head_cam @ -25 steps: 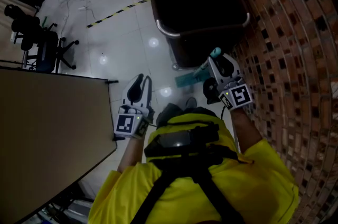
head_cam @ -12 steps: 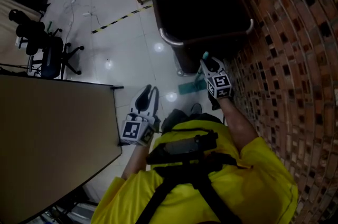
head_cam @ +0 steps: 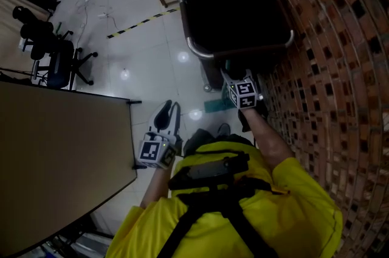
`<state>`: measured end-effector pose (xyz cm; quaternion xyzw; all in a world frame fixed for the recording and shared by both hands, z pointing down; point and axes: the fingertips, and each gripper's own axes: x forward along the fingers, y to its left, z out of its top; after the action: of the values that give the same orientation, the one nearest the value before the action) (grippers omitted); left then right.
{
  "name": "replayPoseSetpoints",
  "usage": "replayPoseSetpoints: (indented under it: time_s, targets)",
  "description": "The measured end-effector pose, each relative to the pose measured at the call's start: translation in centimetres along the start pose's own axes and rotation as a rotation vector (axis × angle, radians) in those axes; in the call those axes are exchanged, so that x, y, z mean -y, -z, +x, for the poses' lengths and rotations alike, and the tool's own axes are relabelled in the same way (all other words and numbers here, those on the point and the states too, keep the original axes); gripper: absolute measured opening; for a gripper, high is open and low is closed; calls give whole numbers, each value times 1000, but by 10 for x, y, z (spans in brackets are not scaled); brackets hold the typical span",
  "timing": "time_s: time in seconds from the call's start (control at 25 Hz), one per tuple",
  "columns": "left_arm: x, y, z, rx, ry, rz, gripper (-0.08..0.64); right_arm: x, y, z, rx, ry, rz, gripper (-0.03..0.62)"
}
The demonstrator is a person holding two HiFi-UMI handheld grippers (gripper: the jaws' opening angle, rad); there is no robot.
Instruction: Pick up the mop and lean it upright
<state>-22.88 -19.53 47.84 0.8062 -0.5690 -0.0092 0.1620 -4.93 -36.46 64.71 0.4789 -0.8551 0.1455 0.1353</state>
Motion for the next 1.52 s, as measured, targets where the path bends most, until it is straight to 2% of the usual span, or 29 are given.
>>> replayPoseSetpoints:
  time_s: [0.2, 0.4, 0.44, 0.52, 0.6, 0.68, 0.72, 0.76, 0.96, 1.08, 1.28, 1.52]
  targets:
    - [1, -7, 6, 24, -3, -6, 89, 5, -14, -32, 18, 7, -11, 241]
    - [-4, -11, 6, 31, -24, -4, 89, -7, -83, -122, 172, -16, 24, 239]
    - [-3, -13, 6, 40, -21, -7, 89, -11, -100, -143, 208, -17, 14, 210]
    - [2, -20, 5, 58, -5, -12, 89, -20, -132, -180, 276, -17, -11, 197]
    - [8, -28, 5, 79, 15, -13, 89, -27, -156, -207, 334, -16, -14, 95]
    - [13, -34, 6, 91, 32, -10, 89, -32, -168, -221, 368, -24, -1, 78]
    - [15, -36, 7, 94, 39, -6, 89, -34, -170, -225, 380, -28, 4, 11]
    - [17, -37, 9, 98, 45, -2, 89, -35, -169, -227, 385, -27, 10, 5]
    - [23, -43, 4, 111, 51, 24, 89, -36, -153, -229, 358, -7, 51, 5]
    - [24, -46, 0, 116, 47, 35, 89, -38, -151, -226, 342, -27, 84, 5]
    - [26, -46, -6, 117, 39, 38, 89, -45, -147, -222, 344, -58, 82, 5]
    - [30, -33, -10, 82, 39, 28, 89, -59, -125, -216, 300, -94, 111, 5]
